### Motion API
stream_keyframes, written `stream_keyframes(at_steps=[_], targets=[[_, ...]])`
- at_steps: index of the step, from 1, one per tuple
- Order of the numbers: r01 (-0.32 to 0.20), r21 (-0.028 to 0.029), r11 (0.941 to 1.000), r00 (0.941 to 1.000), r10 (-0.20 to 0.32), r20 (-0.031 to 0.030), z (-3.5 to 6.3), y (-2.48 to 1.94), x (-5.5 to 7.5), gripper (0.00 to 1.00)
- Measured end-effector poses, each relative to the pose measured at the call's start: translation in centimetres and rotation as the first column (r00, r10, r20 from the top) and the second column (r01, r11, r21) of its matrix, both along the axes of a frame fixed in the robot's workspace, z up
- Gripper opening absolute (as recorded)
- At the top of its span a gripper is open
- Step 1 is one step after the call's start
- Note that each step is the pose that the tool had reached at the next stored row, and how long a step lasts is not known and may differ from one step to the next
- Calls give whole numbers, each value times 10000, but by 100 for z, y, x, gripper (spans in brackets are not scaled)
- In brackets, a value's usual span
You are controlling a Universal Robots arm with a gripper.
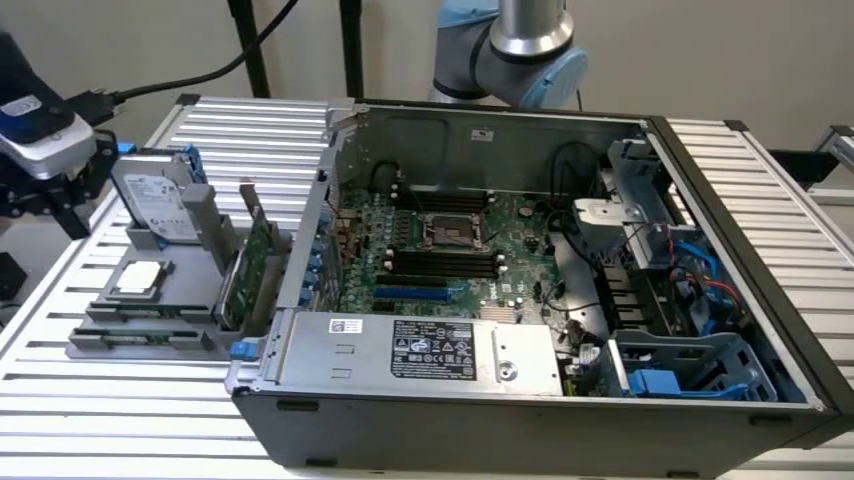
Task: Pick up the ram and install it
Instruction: 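Pick up the ram and move it above insertion slot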
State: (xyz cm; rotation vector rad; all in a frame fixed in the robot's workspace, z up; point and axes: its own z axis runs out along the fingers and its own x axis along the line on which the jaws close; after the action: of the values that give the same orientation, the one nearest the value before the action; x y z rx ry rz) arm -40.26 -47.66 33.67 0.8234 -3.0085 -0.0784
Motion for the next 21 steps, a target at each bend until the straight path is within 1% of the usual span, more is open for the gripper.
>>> stream_keyframes(at_steps=[3, 6, 9, 11, 13, 16, 19, 21], targets=[[-551, 0, 9985, 9985, 551, -2, -37, 0, 0, 0], [-1087, 1, 9941, 9941, 1087, -1, -76, 0, 1, 0], [-1633, 1, 9866, 9866, 1633, -1, -116, 0, 1, 0], [-1987, 0, 9801, 9801, 1987, -1, -143, 0, 2, 0], [-2343, 0, 9722, 9722, 2343, -1, -169, 0, 1, 0], [-2869, 0, 9580, 9580, 2869, 0, -208, 0, 2, 0], [-3387, -1, 9409, 9409, 3387, -2, -245, 0, 2, 0], [-3723, -2, 9281, 9281, 3723, -2, -269, 0, 2, 0]])
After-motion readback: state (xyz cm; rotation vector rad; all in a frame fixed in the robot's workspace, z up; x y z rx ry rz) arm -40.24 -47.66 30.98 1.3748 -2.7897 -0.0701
